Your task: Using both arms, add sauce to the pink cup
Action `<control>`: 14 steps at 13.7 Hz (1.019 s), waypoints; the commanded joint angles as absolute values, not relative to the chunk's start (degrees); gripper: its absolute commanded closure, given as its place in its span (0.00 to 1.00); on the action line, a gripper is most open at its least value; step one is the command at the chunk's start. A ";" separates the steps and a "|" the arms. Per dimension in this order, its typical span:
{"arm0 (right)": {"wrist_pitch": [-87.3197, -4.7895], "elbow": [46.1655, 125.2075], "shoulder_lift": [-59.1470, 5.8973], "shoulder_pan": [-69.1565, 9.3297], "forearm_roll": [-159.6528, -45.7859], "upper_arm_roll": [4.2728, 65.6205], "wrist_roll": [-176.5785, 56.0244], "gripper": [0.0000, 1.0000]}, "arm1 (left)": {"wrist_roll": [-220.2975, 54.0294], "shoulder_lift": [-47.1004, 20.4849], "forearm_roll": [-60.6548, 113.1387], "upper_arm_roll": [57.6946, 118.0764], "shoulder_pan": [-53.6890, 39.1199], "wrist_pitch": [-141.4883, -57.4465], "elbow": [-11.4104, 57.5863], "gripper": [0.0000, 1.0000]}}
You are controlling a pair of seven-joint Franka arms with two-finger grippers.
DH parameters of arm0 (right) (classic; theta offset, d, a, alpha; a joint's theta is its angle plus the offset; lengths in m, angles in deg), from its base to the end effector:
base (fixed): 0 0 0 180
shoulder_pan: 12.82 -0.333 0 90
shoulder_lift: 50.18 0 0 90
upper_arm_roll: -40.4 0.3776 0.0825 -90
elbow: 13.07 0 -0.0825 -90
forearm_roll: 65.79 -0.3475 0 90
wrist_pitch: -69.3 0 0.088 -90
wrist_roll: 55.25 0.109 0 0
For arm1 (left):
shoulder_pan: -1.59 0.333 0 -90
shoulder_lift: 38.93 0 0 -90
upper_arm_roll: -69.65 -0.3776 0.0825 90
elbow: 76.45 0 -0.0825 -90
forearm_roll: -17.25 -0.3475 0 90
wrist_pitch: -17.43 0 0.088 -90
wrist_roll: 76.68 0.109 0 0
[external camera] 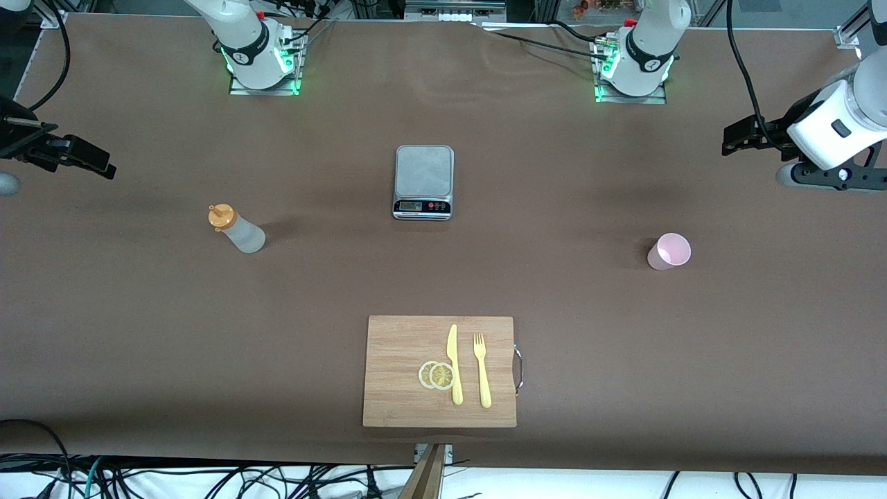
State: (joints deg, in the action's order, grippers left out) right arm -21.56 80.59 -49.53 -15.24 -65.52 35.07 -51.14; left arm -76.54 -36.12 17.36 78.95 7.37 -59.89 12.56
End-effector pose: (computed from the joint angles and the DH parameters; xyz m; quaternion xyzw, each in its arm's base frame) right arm 0.5201 -0.0266 0.6517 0.9977 -0.0611 -0.0300 0.0032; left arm 0.5077 -0.0289 0.6503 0.9915 -0.0322 -0.1260 0.0012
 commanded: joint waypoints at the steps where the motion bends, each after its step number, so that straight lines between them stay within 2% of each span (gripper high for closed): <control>1: -21.49 80.44 -49.74 -15.10 -65.79 35.21 -51.20 0.00 | -77.04 -35.25 17.69 79.05 7.57 -59.03 12.23 0.00; 14: -21.40 80.36 -49.65 -15.10 -65.96 35.21 -51.73 0.00 | -77.03 -34.36 18.04 79.40 7.48 -59.30 11.88 0.00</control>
